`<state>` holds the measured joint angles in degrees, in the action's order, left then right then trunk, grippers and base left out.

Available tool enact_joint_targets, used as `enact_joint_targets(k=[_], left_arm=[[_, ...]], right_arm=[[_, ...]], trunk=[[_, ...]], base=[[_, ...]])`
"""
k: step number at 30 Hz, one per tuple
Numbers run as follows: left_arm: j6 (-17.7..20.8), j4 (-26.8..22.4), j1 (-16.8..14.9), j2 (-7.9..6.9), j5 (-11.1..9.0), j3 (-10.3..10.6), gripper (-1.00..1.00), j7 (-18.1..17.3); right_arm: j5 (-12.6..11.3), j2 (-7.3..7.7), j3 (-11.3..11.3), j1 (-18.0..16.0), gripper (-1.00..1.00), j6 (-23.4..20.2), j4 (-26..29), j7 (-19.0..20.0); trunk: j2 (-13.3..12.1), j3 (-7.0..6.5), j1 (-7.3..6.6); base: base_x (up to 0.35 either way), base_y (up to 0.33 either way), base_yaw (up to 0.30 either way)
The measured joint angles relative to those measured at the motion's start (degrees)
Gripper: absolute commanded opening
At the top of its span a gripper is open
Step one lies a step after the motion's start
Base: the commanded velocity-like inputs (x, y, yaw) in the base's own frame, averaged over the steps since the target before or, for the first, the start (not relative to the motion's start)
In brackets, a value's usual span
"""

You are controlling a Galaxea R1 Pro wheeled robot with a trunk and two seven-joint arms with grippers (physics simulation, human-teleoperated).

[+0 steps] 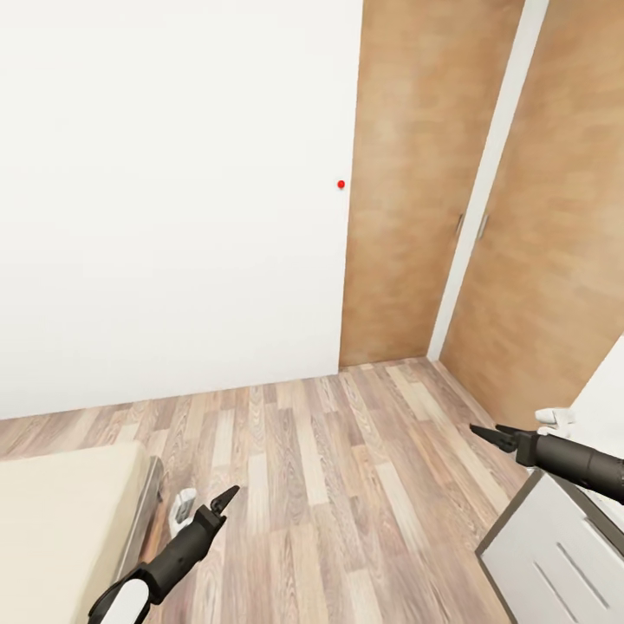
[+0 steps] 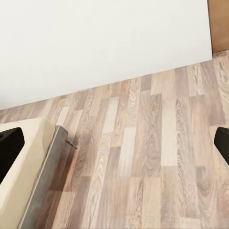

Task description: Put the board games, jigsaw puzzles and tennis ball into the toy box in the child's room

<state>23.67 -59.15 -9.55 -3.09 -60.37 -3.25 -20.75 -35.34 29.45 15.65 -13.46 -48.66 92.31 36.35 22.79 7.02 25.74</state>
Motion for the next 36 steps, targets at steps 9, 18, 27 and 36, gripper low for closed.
enact_joint_targets(k=[9, 18, 27, 36], left_arm=[[0.0, 0.0, 0.6, -0.19, -0.3, 0.0, 1.0, 0.0], [0.0, 0.0, 0.6, -0.19, -0.3, 0.0, 1.0, 0.0], [0.0, 0.0, 0.6, -0.19, -0.3, 0.0, 1.0, 0.0], [0.0, 0.0, 0.6, -0.19, -0.3, 0.0, 1.0, 0.0]], right_arm=[[0.0, -0.01, 0.0, 0.0, 1.0, 0.0, 0.0, 0.0], [0.0, -0.01, 0.0, 0.0, 1.0, 0.0, 0.0, 0.0], [0.0, -0.01, 0.0, 0.0, 1.0, 0.0, 0.0, 0.0], [0.0, -0.01, 0.0, 0.0, 1.0, 0.0, 0.0, 0.0]], trunk=[[0.0, 0.0, -0.01], [0.0, 0.0, -0.01], [0.0, 0.0, -0.01], [0.0, 0.0, -0.01]], base=[[0.246, 0.0, 0.0], [0.246, 0.0, 0.0], [0.246, 0.0, 0.0], [0.246, 0.0, 0.0]])
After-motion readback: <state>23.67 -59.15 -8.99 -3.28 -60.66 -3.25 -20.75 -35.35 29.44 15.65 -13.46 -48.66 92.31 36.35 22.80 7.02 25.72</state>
